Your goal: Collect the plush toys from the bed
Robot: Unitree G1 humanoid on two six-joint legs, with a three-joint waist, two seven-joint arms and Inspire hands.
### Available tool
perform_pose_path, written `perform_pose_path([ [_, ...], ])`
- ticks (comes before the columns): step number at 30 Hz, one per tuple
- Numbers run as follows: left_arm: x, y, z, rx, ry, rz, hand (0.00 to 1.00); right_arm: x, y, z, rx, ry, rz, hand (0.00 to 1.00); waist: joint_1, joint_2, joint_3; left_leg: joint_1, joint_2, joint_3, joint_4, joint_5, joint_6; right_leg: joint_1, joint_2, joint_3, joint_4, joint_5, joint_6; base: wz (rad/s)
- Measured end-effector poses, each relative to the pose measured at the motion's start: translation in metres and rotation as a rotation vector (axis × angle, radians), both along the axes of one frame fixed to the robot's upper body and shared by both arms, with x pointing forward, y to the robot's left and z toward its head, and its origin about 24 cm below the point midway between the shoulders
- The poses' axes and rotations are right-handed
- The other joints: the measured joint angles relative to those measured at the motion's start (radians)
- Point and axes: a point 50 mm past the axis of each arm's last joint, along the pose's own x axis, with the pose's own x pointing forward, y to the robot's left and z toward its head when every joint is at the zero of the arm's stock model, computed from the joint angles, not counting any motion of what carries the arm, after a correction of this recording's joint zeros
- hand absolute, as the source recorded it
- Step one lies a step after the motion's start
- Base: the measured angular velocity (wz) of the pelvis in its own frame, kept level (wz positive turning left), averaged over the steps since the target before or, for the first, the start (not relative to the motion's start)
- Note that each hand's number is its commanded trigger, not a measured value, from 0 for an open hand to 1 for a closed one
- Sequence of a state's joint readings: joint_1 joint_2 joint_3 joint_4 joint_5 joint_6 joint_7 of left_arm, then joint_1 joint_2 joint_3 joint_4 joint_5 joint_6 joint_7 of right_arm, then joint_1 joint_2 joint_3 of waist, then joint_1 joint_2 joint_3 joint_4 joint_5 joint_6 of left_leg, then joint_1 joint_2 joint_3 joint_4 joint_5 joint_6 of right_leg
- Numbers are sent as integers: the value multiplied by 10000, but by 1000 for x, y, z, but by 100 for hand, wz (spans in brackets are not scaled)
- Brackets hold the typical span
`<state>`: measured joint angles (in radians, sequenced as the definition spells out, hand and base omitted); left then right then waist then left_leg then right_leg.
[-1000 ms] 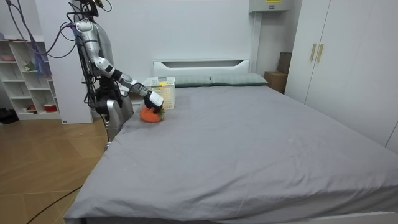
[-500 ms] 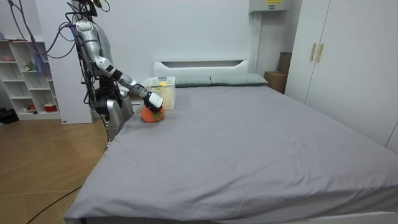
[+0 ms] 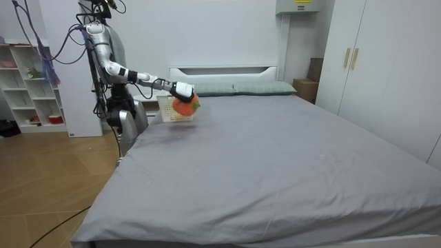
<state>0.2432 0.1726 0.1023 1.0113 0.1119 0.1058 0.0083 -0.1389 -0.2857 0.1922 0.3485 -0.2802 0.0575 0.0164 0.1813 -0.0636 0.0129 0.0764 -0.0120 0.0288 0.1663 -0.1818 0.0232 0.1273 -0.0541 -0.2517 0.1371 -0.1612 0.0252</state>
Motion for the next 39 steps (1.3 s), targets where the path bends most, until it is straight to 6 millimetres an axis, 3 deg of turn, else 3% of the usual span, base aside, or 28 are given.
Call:
perform_pose_path([
  [5, 13, 1, 2, 40, -399, 4, 0, 10, 13, 48, 363, -2161, 473, 100, -83, 21, -25, -35, 6, 83, -63, 0, 2, -150, 4, 67, 86, 0, 1, -5],
  [13, 30, -2, 3, -74, -1041, 261, 0, 10, 27, 70, 491, -2728, 1205, 100, 56, 42, -43, 35, 94, 335, -171, 3, 6, -307, 16, 349, 269, 2, -1, -10],
  [21, 26, -4, 2, -1, -972, 124, 0, 23, 49, 98, 434, -3611, 2202, 100, 211, 68, -53, 60, 113, 326, -149, 3, 5, -290, 19, 296, 330, 8, -11, 0],
  [32, 28, -7, 1, -83, -947, 39, 0, 17, 95, 110, -100, -3490, 4218, 100, 1024, -70, -76, -82, 21, 84, -126, 11, 11, -322, -8, 42, 312, 7, -11, 5],
  [34, 28, -7, 1, -88, -874, 53, 0, 17, 102, 111, -72, -3419, 4405, 63, 1151, -117, -64, -105, 13, 9, -129, 16, 14, -294, -24, -1, 309, 7, -10, 13],
  [35, 29, -7, 1, -86, -876, 44, 0, 17, 105, 109, -42, -3348, 4470, 16, 1216, -169, -39, -117, 11, -77, -125, 22, 22, -259, -42, -62, 307, 5, -6, 17],
  [36, 30, -7, 1, -87, -887, 44, 0, 17, 106, 109, -10, -3302, 4485, 0, 1249, -200, -24, -123, 7, -106, -118, 26, 25, -244, -51, -101, 303, 4, -5, 22],
  [39, 30, -6, 1, -42, -808, 78, 0, 17, 109, 104, 137, -3011, 4404, 0, 1290, -289, 8, -266, -30, -350, 11, 40, 42, -223, -110, -310, 309, -5, 10, 24],
])
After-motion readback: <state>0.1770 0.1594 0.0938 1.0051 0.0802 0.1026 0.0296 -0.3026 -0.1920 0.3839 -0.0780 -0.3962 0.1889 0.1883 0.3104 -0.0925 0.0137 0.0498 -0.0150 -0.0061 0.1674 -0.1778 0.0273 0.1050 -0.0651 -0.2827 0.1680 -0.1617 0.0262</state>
